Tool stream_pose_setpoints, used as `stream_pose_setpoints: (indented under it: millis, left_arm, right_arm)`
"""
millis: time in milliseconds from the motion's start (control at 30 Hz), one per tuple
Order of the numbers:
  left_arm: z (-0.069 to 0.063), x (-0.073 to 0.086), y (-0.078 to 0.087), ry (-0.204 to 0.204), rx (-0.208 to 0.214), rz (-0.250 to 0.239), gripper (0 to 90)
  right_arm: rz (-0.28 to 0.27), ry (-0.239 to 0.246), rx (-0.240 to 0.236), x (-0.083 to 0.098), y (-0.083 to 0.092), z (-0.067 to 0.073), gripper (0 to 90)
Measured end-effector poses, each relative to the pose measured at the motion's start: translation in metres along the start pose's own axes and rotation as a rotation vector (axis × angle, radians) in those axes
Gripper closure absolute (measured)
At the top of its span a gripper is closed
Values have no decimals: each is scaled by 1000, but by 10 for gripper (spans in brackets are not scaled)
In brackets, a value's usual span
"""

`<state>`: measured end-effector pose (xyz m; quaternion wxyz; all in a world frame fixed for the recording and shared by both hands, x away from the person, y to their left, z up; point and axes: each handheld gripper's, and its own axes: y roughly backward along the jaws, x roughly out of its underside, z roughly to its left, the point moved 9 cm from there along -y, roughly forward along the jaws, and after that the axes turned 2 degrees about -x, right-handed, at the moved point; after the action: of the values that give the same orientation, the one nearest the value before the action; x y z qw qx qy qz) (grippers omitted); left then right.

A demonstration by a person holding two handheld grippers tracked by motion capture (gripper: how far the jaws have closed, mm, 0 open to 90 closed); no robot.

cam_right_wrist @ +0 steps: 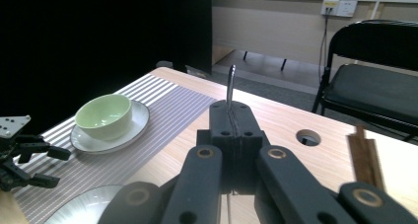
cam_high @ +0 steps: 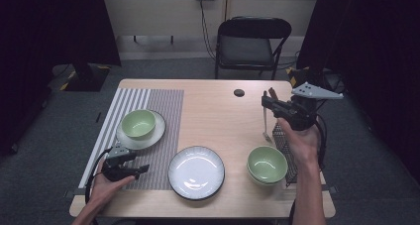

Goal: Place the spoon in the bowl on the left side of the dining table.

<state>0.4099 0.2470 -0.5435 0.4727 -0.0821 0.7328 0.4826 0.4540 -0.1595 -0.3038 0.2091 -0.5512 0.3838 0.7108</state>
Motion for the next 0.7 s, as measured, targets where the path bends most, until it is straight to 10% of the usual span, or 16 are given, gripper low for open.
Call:
stream_pose_setpoints:
  millis: [700]
  left_arm:
    - [-23,-27,2,-39,69,-51,269]
  right_arm:
    - [-10,-2,-110,-6,-35,34,900]
